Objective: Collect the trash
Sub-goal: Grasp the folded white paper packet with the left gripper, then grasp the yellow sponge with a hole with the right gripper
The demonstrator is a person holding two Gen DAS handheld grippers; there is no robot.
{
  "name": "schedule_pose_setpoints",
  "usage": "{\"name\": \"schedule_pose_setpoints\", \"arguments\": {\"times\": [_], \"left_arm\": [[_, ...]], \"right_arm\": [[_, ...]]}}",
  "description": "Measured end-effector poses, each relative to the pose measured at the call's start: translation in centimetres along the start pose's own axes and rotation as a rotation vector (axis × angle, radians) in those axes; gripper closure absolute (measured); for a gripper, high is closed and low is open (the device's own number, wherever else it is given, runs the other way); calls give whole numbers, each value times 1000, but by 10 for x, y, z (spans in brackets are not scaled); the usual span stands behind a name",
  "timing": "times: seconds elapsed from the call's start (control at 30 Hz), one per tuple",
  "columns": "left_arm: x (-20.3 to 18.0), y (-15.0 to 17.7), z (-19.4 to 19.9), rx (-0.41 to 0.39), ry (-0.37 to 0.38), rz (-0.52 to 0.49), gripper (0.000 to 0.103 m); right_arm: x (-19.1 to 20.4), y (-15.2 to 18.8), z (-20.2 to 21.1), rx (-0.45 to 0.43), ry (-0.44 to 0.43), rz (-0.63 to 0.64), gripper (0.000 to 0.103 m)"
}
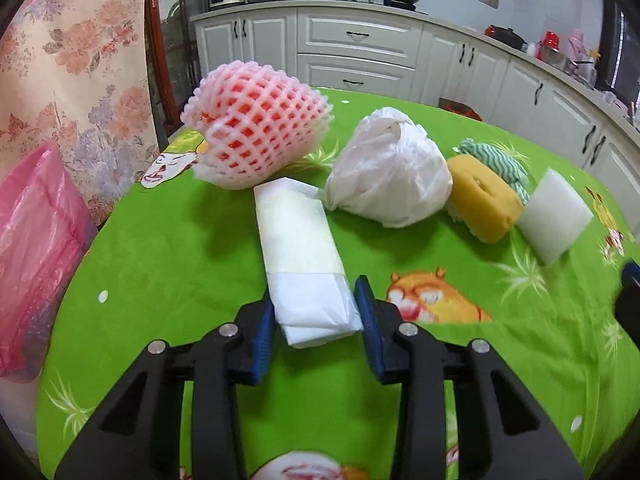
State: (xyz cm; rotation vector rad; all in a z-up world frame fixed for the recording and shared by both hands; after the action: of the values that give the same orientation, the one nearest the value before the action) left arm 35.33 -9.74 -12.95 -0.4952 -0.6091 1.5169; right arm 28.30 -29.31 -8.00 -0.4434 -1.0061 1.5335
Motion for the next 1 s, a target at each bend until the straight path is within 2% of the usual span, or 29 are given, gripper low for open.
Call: {"name": "schedule_pose_setpoints", "arguments": {"times": [0.23,0.37,0.53,1.0], "left_arm": [[27,26,18,9,51,-49,68],[44,41,28,-7,39,-79,68],[63,54,36,-13,48,-67,68],[68,47,31,-8,61,-75,67]], "right_arm": [[18,-11,-29,46,-20,66,30],[27,-16,-44,58,-26,85,30],[31,-23,-64,76,-14,107,30],[22,-41,-111,135,51,170,30]]}}
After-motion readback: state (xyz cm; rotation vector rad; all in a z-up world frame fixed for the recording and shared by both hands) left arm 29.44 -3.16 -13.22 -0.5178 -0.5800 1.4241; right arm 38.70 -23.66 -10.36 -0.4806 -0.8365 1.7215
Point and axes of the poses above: each gripper's, at about its wrist camera, not at the fingertips, and z roughly against the way its jaws point, x to its left, y to its underside, the point moved 1 cm from there along -z, roughly the way its jaws point, and after that the axes turned 7 degrees about -y, right-handed, at the moved point
